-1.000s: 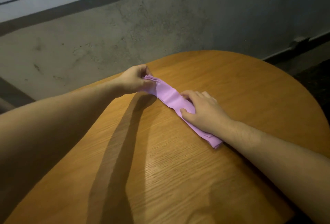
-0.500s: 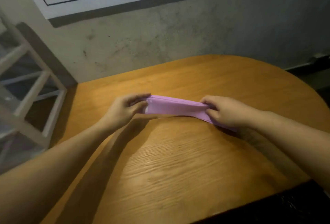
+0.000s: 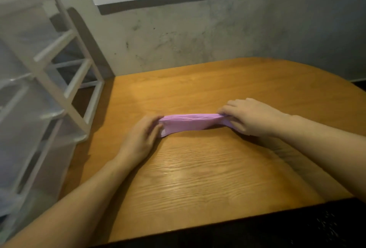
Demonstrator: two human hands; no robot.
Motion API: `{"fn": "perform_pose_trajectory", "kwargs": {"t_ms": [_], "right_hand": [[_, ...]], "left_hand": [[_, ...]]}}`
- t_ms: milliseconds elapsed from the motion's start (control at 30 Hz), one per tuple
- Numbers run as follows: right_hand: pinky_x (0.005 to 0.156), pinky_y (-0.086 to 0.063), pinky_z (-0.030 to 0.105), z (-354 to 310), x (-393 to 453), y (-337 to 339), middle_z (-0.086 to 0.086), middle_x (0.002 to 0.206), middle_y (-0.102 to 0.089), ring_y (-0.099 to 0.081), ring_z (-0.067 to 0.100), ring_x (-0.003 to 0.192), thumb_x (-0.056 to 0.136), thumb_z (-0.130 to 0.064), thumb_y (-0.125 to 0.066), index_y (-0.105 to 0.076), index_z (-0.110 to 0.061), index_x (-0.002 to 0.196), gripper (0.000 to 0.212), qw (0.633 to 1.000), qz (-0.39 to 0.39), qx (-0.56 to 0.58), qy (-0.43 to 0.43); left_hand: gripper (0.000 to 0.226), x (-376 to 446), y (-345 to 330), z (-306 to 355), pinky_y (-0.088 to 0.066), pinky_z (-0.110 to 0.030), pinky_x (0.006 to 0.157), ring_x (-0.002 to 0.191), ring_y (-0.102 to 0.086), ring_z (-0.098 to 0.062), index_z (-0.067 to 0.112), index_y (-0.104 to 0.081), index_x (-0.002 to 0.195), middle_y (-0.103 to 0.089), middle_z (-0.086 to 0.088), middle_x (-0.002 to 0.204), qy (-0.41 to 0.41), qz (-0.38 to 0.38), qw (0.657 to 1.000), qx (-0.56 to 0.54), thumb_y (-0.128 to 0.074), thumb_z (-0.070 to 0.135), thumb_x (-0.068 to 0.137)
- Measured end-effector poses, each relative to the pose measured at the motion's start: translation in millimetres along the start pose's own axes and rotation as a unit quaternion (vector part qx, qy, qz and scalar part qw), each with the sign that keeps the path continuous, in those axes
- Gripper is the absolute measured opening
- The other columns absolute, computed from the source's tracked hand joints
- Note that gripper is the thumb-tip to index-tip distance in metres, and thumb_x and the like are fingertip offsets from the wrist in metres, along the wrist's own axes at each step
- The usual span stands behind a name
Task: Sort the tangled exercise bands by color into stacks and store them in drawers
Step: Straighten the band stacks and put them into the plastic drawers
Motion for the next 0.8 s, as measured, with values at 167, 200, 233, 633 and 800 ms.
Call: {"fn": "perform_pose_trajectory", "kwargs": {"t_ms": [167,200,233,633,800], "right_hand": [[0.091,-0.044,0.035,18,-16,2,-0.011,0.123,-0.065,-0.061,0.016,0.110,0.096,-0.057,-0.046,-0.042,-0.040,0.141,0.048,0.998,-0.031,-0.008,-0.058],[0.088,-0.045,0.034,25,-20,4,-0.009,0.116,-0.068,-0.062,0.017,0.105,0.094,-0.060,-0.046,-0.043,-0.041,0.138,0.048,0.996,-0.036,-0.003,-0.081],[0.084,-0.047,0.033,33,-24,3,-0.009,0.108,-0.070,-0.063,0.016,0.098,0.093,-0.062,-0.049,-0.047,-0.041,0.132,0.045,0.993,-0.045,0.007,-0.110],[0.061,-0.053,0.017,69,-60,-15,0.006,0.096,-0.074,-0.069,0.010,0.073,0.084,-0.007,-0.077,-0.063,-0.018,0.116,0.036,0.859,0.010,0.431,-0.276],[0.050,-0.040,0.021,71,-72,-25,0.005,0.079,-0.071,-0.056,0.014,0.065,0.090,-0.010,-0.071,-0.066,-0.007,0.106,0.016,0.817,0.042,0.478,-0.321]], "left_hand": [[0.031,1,-6,1,-0.035,-0.015,0.087,0.108,-0.055,-0.010,0.013,-0.057,0.133,-0.061,-0.002,0.121,0.007,-0.021,1.000,0.015,-0.054,0.018,0.103],[0.031,1,-6,1,-0.036,-0.016,0.088,0.109,-0.055,-0.009,0.014,-0.057,0.133,-0.060,-0.001,0.121,0.007,-0.024,1.000,0.010,-0.053,0.019,0.103],[0.031,1,-6,1,-0.037,-0.015,0.089,0.108,-0.055,-0.008,0.016,-0.057,0.131,-0.060,0.000,0.121,0.007,-0.023,1.000,0.000,-0.053,0.018,0.101],[0.041,2,7,-10,-0.038,0.002,0.089,0.107,-0.055,0.008,0.019,-0.062,0.130,-0.062,0.012,0.120,0.104,0.003,0.984,-0.145,-0.068,0.003,0.092],[0.028,2,7,-10,-0.046,-0.011,0.082,0.086,-0.059,0.009,0.029,-0.065,0.103,-0.068,0.012,0.101,0.102,0.011,0.979,-0.178,-0.064,0.002,0.094]]}}
Point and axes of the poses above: each hand's wrist, its own x-axis towards the middle knuckle, its own y-axis out of the back of the hand, z = x × y, the point moved 9 cm from there along x, towards the middle knuckle
